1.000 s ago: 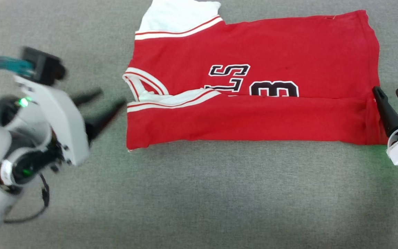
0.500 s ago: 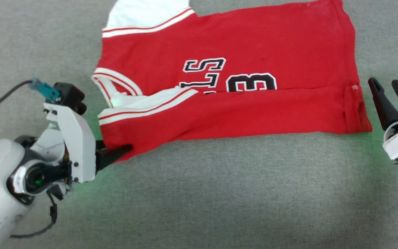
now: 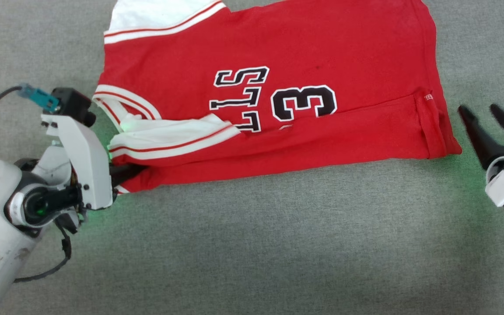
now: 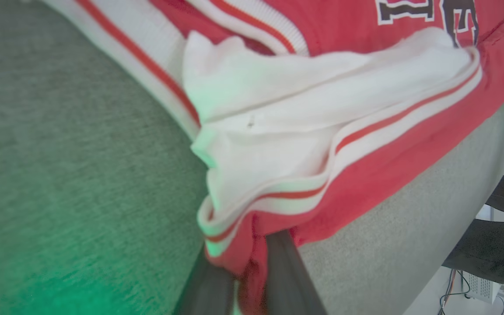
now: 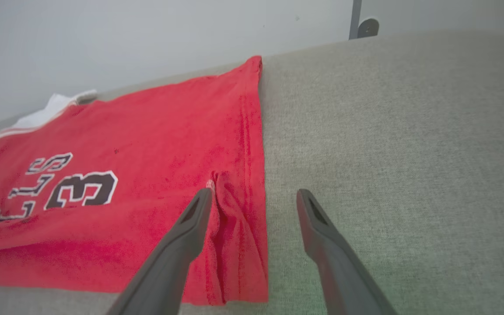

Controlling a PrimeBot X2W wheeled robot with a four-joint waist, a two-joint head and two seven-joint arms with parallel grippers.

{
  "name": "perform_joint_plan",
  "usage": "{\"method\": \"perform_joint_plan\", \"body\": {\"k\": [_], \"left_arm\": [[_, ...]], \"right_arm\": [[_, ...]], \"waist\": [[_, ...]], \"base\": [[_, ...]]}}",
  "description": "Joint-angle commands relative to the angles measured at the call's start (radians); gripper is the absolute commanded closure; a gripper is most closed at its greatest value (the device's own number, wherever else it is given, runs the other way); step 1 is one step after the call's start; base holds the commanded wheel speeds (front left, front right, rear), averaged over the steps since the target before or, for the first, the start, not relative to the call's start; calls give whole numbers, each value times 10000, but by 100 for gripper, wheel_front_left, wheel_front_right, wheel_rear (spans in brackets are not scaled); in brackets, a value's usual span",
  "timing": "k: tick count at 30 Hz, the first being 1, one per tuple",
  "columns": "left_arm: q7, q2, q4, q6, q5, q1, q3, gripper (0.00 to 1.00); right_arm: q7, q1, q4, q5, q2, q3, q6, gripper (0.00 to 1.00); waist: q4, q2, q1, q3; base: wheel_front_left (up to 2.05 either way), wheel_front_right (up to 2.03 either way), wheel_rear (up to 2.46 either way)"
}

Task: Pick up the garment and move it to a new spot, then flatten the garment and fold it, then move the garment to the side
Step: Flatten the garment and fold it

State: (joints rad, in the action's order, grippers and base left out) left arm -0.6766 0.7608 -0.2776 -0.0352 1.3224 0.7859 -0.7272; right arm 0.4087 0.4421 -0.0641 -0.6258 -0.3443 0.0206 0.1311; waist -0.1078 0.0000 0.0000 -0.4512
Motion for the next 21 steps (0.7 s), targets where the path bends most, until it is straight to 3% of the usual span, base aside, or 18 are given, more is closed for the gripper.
{"method": "perform_joint_plan", "body": {"k": [1,12,20,21], "left_arm": [[-49,-502,-228,-35,-54,-419,-466,100],[99,-727,-114,-287,-285,-134,-553,100],[190,-929,-65,-447,-366,-43,-646,100],[211,-971,-80,-481,-359,-43,-651,100]], "right_arm": [[503,-44,74,46,-195,-237,-9,0],[3924,725,384,392,-1178,-1192,-9,0],[4914,1122,-596,710,-959,-1558,-9,0],[4825,1146,-648,662,-903,-1565,-9,27]], "waist": [[24,0,0,1],[283,0,0,-183],[510,0,0,-321],[535,0,0,-316]], "base": [[0,0,0],[0,0,0],[0,0,0],[0,0,0]]}}
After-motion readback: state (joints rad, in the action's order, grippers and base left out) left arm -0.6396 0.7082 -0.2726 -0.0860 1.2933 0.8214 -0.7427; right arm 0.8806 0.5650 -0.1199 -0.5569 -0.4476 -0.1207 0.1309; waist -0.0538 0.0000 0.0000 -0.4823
